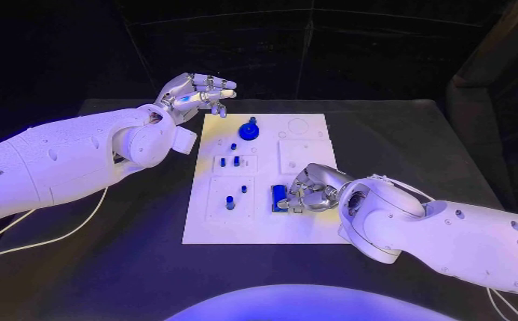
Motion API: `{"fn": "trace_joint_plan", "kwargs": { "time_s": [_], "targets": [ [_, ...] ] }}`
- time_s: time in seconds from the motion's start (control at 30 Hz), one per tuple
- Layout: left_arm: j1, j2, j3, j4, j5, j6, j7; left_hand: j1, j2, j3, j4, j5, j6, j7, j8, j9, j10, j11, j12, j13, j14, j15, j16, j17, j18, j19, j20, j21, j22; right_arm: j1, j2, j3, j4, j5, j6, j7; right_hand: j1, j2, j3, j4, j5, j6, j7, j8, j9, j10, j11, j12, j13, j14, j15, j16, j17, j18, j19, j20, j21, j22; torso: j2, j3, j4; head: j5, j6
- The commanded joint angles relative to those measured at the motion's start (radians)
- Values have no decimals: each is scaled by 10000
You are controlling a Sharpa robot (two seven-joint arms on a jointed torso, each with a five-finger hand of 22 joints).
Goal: Assemble the parts on the task board
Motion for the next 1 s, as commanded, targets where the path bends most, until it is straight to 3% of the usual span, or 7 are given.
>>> {"fn": "trace_joint_plan", "kwargs": {
  "time_s": [0.03, 0.27, 0.43, 0.57, 0.73, 0.83, 1.0],
  "targets": [
    [14, -2, 9, 5, 26, 101, 52, -33, 95, -73, 12, -4, -75, 11, 44, -10, -84, 17, 57, 13, -83, 8, -53, -10, 55, -77, 22, -22, -13, 10, -6, 1, 5, -430, 134, 282, 319, 172, 70, -146, -115, 131, -63, 74, 57, 51, -56, 8, 30, 680, -10, -32, 755, -72, 222, -16, -3, 511, -5, -4, 0, 8, 4],
    [14, 5, 8, 5, 26, 106, 52, -33, 95, -73, 12, -4, -75, 11, 44, -10, -84, 17, 57, 13, -83, 8, -53, -10, 55, -77, 22, -22, -13, 10, 36, 1, -91, -808, 29, -8, 548, 330, 68, -275, -121, 227, -118, 169, 137, 96, -106, 44, 74, 682, -49, -32, 762, -78, 235, -46, 12, 540, -2, -3, 7, -15, 0],
    [14, -8, 8, 7, 26, 104, 48, -33, 95, -73, 12, -4, -75, 11, 44, -10, -84, 17, 57, 13, -83, 8, -53, -10, 55, -77, 22, -22, -13, 10, -4, 1, -64, -665, -32, 140, 262, 272, -205, -112, -48, 214, -111, 208, 193, 112, -100, 32, 77, 681, -50, -36, 760, -79, 234, -56, 6, 535, -2, -7, 1, -13, -3],
    [14, -17, 8, 14, 26, 103, 48, -33, 95, -73, 12, -4, -75, 11, 44, -10, -84, 17, 57, 13, -83, 8, -53, -10, 55, -77, 22, -22, -13, 10, -195, 1, 40, -388, -379, 513, 29, 250, -442, 64, 71, 70, -69, 153, 204, 96, -68, -12, 56, 678, -30, -46, 748, -70, 218, -50, -21, 497, -1, -5, -1, -31, 7],
    [14, -33, 7, 13, 26, 97, 44, -33, 95, -73, 12, -4, -75, 11, 44, -10, -84, 17, 57, 13, -83, 8, -53, -10, 55, -77, 22, -22, -13, 16, -976, 4, 412, 622, -840, 1767, 108, 368, -579, 121, 252, -451, 109, -211, 92, 25, 72, -108, 8, 677, 72, -52, 748, -68, 204, 19, -44, 471, -8, -3, 2, -87, 26],
    [13, -39, 6, 11, 26, 91, 45, -33, 95, -73, 12, -4, -75, 11, 44, -10, -84, 17, 57, 13, -83, 8, -53, -10, 55, -77, 22, -22, -13, 82, -1718, 9, 662, 1419, -899, 2517, 364, 575, -558, 42, 492, -571, 195, -410, 15, -65, 156, -224, -61, 646, 142, -127, 613, -37, 141, 91, -139, 329, -8, -9, -7, -169, 48],
    [13, -39, 5, 28, 26, 87, 52, -33, 95, -73, 12, -4, -75, 11, 44, -10, -84, 17, 57, 13, -83, 8, -53, -10, 55, -77, 22, -22, -13, 240, -2742, 10, 749, 1830, -780, 2831, 560, 738, -572, -28, 720, -614, 262, -595, -90, -146, 207, -322, -118, 635, 196, -158, 574, -18, 106, 146, -192, 256, -6, -5, -33, -262, 98]
  ]
}}
